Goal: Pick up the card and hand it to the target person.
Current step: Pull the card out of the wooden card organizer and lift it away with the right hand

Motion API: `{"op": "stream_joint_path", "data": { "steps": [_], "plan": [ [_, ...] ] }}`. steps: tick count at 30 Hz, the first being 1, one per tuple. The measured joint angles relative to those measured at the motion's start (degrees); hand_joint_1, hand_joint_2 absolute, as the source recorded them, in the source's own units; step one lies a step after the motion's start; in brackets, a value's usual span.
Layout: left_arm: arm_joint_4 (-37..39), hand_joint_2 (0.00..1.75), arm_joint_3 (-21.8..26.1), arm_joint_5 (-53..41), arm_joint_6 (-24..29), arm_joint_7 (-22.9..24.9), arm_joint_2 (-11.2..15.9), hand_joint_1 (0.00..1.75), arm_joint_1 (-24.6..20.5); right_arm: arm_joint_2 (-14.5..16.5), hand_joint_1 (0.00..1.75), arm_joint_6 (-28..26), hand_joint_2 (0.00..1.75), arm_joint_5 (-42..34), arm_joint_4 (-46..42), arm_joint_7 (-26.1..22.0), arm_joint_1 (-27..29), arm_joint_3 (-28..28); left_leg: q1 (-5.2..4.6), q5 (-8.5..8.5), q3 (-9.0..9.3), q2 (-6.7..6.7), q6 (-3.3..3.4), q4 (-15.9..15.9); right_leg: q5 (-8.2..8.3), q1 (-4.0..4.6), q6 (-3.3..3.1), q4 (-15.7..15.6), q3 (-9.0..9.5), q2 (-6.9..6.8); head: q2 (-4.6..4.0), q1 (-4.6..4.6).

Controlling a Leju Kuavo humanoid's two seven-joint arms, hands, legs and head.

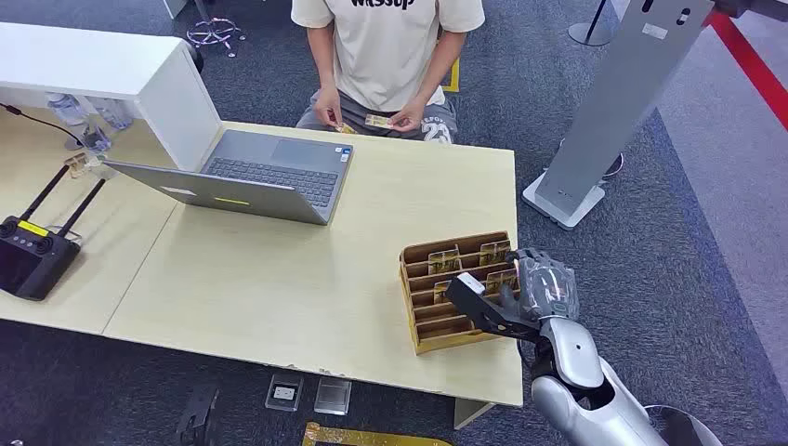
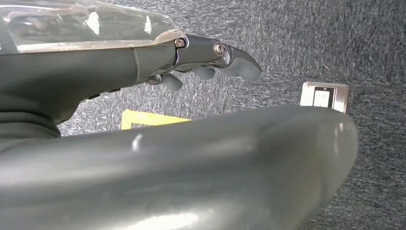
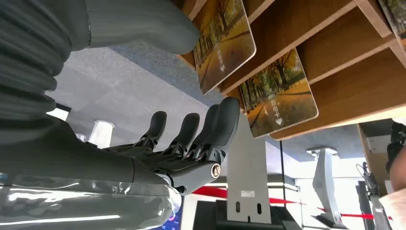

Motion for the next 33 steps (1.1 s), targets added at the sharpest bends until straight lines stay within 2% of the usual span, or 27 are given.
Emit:
{"op": "stream_joint_path", "data": {
  "steps": [8, 18, 22, 33],
  "plan": [
    [0.0, 0.0, 0.02, 0.11, 0.0, 0.0, 0.0, 0.0, 0.03, 0.0, 0.88, -0.23, 1.75, -0.54, 1.19, -0.02, 0.02, 0.02, 0.0, 0.0, 0.0, 0.0, 0.0, 0.0, 0.0, 0.0, 0.0, 0.0, 0.0, 0.0, 0.0, 0.02],
    [0.0, 0.0, 0.04, 0.15, -0.01, -0.01, 0.0, 0.0, 0.18, 0.0, 1.1, -0.32, 1.75, -1.33, 2.3, 0.15, 0.0, 0.02, 0.0, 0.0, 0.0, 0.0, 0.0, 0.0, 0.0, 0.0, 0.0, 0.0, 0.0, 0.01, 0.0, 0.0],
    [0.0, 0.0, 0.04, 0.14, -0.09, -0.02, 0.0, 0.0, 0.2, 0.01, 1.28, -0.4, 1.75, -1.47, 2.41, 0.2, -0.03, 0.02, 0.0, 0.0, 0.0, 0.0, 0.0, 0.0, 0.0, 0.0, 0.0, 0.0, 0.0, 0.01, 0.0, -0.01],
    [0.0, 0.0, 0.04, 0.13, -0.17, -0.02, 0.0, 0.0, 0.2, 0.24, 1.41, -0.86, 1.75, -1.52, 2.41, 0.65, -0.06, 0.04, 0.0, 0.0, 0.02, 0.0, 0.0, 0.0, 0.0, 0.0, 0.0, 0.0, 0.01, 0.01, 0.0, 0.03]
  ]
}}
